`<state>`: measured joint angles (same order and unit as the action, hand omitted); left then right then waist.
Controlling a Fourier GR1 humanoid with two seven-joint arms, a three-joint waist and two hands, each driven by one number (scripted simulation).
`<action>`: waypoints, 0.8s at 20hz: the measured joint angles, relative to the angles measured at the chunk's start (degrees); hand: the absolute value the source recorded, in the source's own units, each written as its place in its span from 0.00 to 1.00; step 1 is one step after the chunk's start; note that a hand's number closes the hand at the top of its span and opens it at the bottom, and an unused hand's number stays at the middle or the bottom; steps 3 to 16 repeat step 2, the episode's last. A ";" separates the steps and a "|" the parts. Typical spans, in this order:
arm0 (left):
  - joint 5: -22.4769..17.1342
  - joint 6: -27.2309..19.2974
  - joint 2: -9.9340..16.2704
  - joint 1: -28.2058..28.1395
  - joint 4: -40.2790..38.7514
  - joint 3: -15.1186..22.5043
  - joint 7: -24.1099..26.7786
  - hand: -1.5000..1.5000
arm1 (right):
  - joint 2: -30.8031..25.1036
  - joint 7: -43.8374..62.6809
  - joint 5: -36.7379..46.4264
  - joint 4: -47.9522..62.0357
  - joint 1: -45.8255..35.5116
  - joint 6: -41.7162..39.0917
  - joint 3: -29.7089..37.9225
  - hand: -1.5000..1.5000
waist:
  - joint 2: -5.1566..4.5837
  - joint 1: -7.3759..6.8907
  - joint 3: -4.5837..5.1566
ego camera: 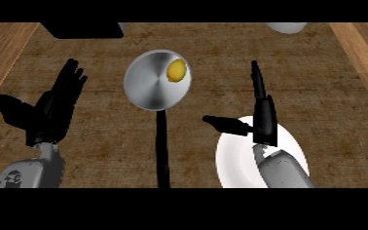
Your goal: Pick the lemon from the plate and place it in the pan
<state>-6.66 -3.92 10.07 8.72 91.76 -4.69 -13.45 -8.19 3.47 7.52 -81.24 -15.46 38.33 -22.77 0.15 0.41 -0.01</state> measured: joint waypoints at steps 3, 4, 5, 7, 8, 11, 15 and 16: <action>0.04 0.45 0.01 0.52 -0.80 -0.46 0.19 0.50 | -0.44 0.98 1.53 -2.80 2.14 -1.00 0.62 0.00 | -0.04 -0.09 0.00; 0.04 0.45 0.01 0.52 -0.80 -0.46 0.19 0.50 | -0.44 0.98 1.53 -2.80 2.14 -1.00 0.62 0.00 | -0.04 -0.09 0.00; 0.04 0.45 0.01 0.52 -0.80 -0.46 0.19 0.50 | -0.44 0.98 1.53 -2.80 2.14 -1.00 0.62 0.00 | -0.04 -0.09 0.00; 0.04 0.45 0.01 0.52 -0.80 -0.46 0.19 0.50 | -0.44 0.98 1.53 -2.80 2.14 -1.00 0.62 0.00 | -0.04 -0.09 0.00; 0.04 0.45 0.01 0.52 -0.80 -0.46 0.19 0.50 | -0.44 0.98 1.53 -2.80 2.14 -1.00 0.62 0.00 | -0.04 -0.09 0.00; 0.04 0.45 0.01 0.52 -0.80 -0.46 0.19 0.50 | -0.44 0.98 1.53 -2.80 2.14 -1.00 0.62 0.00 | -0.04 -0.09 0.00; 0.04 0.45 0.01 0.52 -0.80 -0.46 0.19 0.50 | -0.44 0.98 1.53 -2.80 2.14 -1.00 0.62 0.00 | -0.04 -0.09 0.00; 0.04 0.45 0.01 0.52 -0.80 -0.46 0.19 0.50 | -0.44 0.98 1.53 -2.80 2.14 -1.00 0.62 0.00 | -0.04 -0.09 0.00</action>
